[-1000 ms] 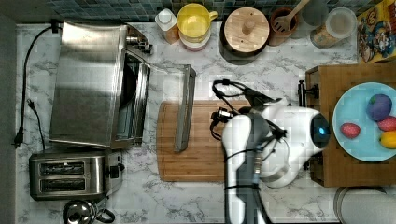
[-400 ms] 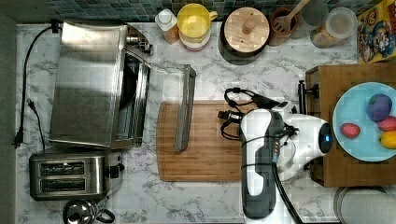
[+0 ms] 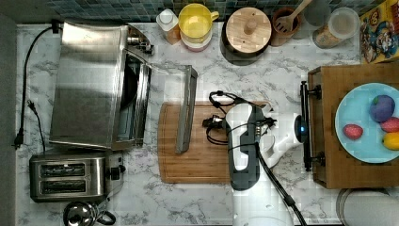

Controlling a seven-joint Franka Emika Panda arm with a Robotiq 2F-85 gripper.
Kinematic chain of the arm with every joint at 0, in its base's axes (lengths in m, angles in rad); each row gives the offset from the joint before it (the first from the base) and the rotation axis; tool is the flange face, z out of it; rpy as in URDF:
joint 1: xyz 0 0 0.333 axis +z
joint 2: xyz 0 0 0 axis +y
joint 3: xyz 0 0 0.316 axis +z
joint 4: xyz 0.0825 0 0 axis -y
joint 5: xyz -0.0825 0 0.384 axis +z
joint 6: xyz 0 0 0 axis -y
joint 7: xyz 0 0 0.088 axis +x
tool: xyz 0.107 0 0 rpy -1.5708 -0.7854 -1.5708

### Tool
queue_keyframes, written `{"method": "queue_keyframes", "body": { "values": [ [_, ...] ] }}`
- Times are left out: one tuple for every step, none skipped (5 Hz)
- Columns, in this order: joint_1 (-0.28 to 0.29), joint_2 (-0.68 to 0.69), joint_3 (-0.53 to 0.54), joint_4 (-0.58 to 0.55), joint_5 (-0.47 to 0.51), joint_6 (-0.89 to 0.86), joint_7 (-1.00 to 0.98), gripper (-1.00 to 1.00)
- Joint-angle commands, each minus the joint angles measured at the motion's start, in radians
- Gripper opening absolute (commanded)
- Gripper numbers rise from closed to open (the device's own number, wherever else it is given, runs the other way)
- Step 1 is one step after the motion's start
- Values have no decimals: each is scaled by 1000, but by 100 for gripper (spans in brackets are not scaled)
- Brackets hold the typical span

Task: Close the oven.

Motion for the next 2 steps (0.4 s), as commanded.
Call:
{"method": "queue_keyframes", "body": {
  "values": [
    [1, -159, 53, 13, 165, 39, -174, -100],
    [28, -47, 72, 105, 67, -12, -101, -100]
  ]
}}
